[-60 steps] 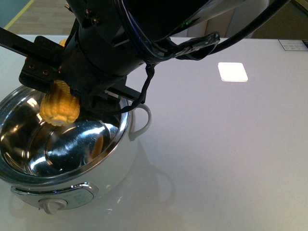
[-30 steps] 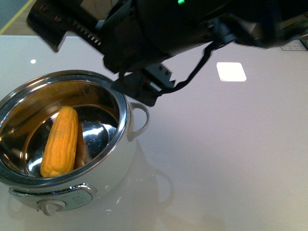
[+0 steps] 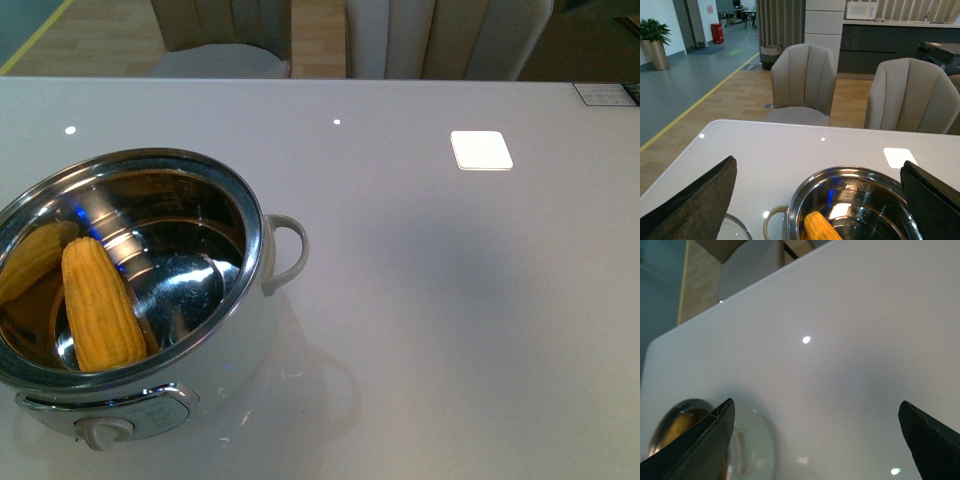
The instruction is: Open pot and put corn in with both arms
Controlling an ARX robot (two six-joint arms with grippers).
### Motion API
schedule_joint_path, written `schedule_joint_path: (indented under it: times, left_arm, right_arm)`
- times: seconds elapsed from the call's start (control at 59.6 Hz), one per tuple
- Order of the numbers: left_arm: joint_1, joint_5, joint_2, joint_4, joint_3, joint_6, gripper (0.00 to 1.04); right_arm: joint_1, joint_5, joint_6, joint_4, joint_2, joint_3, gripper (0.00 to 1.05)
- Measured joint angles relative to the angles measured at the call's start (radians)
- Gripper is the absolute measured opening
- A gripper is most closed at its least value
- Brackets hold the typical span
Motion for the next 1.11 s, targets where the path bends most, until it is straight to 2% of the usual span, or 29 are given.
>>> schedule_joint_path:
  times: [0.084,0.117,0.168,0.251,0.319,0.587,0.654,0.721,0.788,1.023,1.107]
  left_arm:
    - [0.0,0.0,0.0,0.0,0.0,0.0,0.98]
    - [0.0,0.0,0.0,0.0,0.0,0.0,0.98]
    - [0.0,0.0,0.0,0.0,0.0,0.0,0.98]
    - [0.0,0.0,0.0,0.0,0.0,0.0,0.98]
    - [0.0,0.0,0.0,0.0,0.0,0.0,0.98]
    - [0.0,0.0,0.0,0.0,0.0,0.0,0.98]
    - [0.0,0.0,0.0,0.0,0.0,0.0,0.98]
    - [0.0,0.0,0.0,0.0,0.0,0.0,0.98]
    - [0.0,0.0,0.0,0.0,0.0,0.0,0.98]
    - [0.0,0.0,0.0,0.0,0.0,0.0,0.98]
    - [0.0,0.0,0.0,0.0,0.0,0.0,0.98]
  right_arm:
    - [-0.045,0.054,-0.106,-0.064,-0.138,-0.051,0.96]
    - [-0.057,0.082,-0.157,-0.04,-0.17,-0.073,0.94]
    - [-0.073,0.113,-0.268,0.172,-0.21,-0.153,0.86]
    - [-0.093,0.092,-0.418,0.461,-0.249,-0.28,0.73]
    - [-0.11,0.077,-0.478,0.566,-0.275,-0.341,0.62]
    - [-0.173,0.018,-0.547,0.577,-0.417,-0.474,0.16]
    - [-0.19,0.003,-0.558,0.558,-0.467,-0.506,0.02]
    - [-0.24,-0.071,-0.561,0.532,-0.518,-0.531,0.02]
    - [-0.277,-0.081,-0.561,0.507,-0.563,-0.552,0.02]
    - [-0.283,-0.087,-0.561,0.394,-0.728,-0.603,0.02]
    - [-0.283,-0.089,-0.561,0.414,-0.749,-0.628,0.02]
